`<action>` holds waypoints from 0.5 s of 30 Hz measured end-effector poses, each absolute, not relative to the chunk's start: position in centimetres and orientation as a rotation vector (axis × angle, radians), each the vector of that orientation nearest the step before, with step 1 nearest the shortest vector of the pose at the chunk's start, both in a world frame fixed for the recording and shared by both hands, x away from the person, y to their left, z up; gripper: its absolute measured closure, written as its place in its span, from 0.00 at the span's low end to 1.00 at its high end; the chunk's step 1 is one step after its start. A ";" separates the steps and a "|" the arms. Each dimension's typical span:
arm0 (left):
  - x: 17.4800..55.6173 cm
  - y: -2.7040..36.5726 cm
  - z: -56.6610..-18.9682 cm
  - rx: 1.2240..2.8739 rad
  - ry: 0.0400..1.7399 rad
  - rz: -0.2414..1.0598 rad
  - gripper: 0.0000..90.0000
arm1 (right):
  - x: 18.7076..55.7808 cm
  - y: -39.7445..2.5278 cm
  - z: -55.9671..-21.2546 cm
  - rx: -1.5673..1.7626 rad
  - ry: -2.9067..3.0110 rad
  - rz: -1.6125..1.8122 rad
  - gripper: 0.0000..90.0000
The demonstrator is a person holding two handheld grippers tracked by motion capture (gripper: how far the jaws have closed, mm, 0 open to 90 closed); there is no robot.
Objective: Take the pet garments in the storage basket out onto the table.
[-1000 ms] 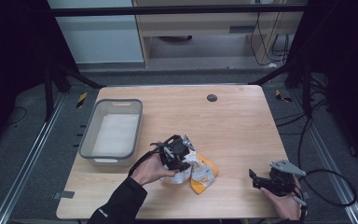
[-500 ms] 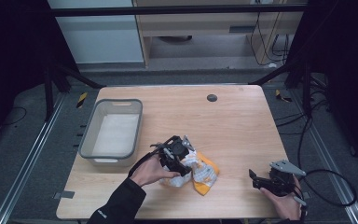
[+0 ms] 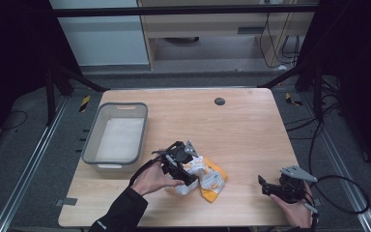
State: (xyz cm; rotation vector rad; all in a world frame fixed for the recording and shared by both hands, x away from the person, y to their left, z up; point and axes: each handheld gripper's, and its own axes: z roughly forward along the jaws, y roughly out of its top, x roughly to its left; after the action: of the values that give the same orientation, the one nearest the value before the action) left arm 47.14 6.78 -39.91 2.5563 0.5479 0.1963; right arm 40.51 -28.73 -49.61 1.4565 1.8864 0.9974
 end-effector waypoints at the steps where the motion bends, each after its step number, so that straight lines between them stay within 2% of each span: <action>1: 47.1 6.9 -39.8 2.547 0.551 0.201 0.31 | 40.5 -28.7 -49.6 1.457 1.887 0.999 0.08; 15: 45.4 9.7 -39.2 2.353 0.603 0.265 0.29 | 40.5 -28.7 -49.6 1.469 1.889 0.999 0.08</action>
State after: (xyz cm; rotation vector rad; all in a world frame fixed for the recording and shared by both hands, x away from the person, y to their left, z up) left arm 45.40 9.72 -39.20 2.3530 0.6032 0.2650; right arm 40.50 -28.71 -49.62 1.4695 1.8887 0.9988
